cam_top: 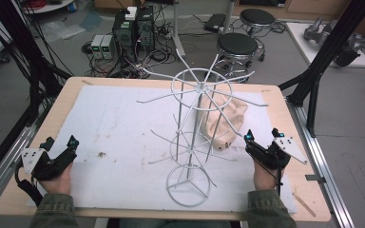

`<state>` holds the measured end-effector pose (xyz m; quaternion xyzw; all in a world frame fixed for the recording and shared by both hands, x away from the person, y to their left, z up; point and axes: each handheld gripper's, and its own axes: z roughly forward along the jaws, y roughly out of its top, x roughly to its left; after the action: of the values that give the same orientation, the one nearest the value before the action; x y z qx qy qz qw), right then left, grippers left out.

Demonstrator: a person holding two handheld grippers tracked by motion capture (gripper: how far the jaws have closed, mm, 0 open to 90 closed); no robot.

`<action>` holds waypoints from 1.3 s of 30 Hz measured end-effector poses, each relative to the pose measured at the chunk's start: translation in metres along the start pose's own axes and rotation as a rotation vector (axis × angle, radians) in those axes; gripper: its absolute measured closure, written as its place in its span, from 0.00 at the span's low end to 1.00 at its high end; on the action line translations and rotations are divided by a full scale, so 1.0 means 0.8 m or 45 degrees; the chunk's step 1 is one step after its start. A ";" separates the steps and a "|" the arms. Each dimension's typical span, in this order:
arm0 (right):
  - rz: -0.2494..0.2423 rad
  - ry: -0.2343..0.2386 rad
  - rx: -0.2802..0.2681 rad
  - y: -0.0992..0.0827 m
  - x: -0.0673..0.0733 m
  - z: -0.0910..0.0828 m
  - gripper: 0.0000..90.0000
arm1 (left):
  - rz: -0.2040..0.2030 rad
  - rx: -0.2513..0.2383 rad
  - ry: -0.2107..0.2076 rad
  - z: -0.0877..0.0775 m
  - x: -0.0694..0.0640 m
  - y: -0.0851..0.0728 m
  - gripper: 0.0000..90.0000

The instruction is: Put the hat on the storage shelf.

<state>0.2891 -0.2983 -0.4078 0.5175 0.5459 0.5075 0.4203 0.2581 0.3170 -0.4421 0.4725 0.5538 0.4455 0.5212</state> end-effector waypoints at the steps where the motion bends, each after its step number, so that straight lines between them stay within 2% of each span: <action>1: 0.000 0.000 0.000 0.000 0.000 0.000 0.11 | 0.001 0.001 0.000 0.000 0.000 0.000 0.25; 7: -0.022 0.030 -0.011 0.014 0.003 0.001 0.11 | 0.002 0.000 0.001 0.000 -0.001 0.000 0.25; 22: -0.025 0.031 -0.037 0.043 0.004 0.016 0.11 | -0.007 0.007 0.003 0.001 0.001 0.000 0.25; 28: -0.014 0.047 0.000 0.053 0.004 0.035 0.11 | -0.012 0.001 0.000 0.002 0.001 0.000 0.25; 30: -0.052 0.033 0.004 0.058 0.005 0.049 0.11 | -0.009 0.005 -0.001 0.002 0.001 0.000 0.25; 31: -0.052 0.033 0.004 0.058 0.005 0.049 0.11 | -0.011 0.004 -0.004 0.002 0.001 0.000 0.25; 35: -0.010 0.029 0.066 0.064 0.005 0.073 0.11 | -0.010 0.007 -0.012 0.003 0.000 0.000 0.25; 39: -0.011 0.027 0.077 0.063 0.006 0.084 0.11 | -0.011 0.003 -0.020 0.003 0.001 0.000 0.25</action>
<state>0.3615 -0.2883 -0.3668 0.5222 0.5675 0.4946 0.4008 0.2608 0.3176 -0.4424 0.4741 0.5522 0.4391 0.5268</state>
